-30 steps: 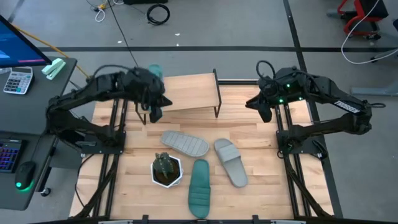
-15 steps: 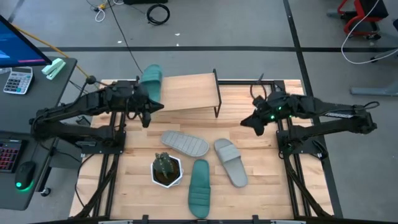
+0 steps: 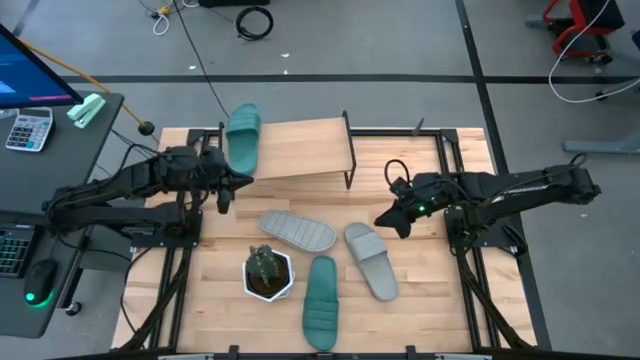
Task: Pick and place slides into the shelf
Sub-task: Put the green slipper on the shelf
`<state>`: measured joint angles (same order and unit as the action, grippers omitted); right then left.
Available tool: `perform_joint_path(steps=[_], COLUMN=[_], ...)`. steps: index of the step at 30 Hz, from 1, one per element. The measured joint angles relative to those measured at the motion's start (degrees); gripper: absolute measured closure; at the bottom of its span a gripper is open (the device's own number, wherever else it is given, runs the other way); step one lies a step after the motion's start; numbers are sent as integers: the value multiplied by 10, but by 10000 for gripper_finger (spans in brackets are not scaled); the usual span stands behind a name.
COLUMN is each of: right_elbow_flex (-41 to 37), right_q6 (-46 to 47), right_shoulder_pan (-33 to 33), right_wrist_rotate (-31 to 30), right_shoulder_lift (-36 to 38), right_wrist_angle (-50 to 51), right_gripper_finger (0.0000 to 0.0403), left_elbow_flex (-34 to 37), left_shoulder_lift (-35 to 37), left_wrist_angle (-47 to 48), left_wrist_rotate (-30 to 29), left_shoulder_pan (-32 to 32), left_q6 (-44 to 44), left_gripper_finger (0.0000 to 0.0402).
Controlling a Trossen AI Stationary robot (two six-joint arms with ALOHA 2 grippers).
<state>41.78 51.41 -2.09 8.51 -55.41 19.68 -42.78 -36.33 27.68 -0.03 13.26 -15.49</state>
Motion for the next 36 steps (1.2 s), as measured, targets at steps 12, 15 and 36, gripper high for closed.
perform_joint_path(steps=[12,15,36], right_elbow_flex=[0,0,0], right_q6=[-3,-1,68], right_shoulder_pan=[1,1,-7], right_wrist_rotate=[47,84,36], right_shoulder_lift=[-68,-88,-176], right_wrist_angle=[-70,-107,-150], right_gripper_finger=[317,317,349], left_elbow_flex=[1,1,1], left_shoulder_lift=[31,31,35], left_wrist_angle=[0,0,152], left_wrist_rotate=[29,50,32], left_shoulder_pan=[-80,-93,-135], left_q6=[40,41,72], left_gripper_finger=[397,392,386])
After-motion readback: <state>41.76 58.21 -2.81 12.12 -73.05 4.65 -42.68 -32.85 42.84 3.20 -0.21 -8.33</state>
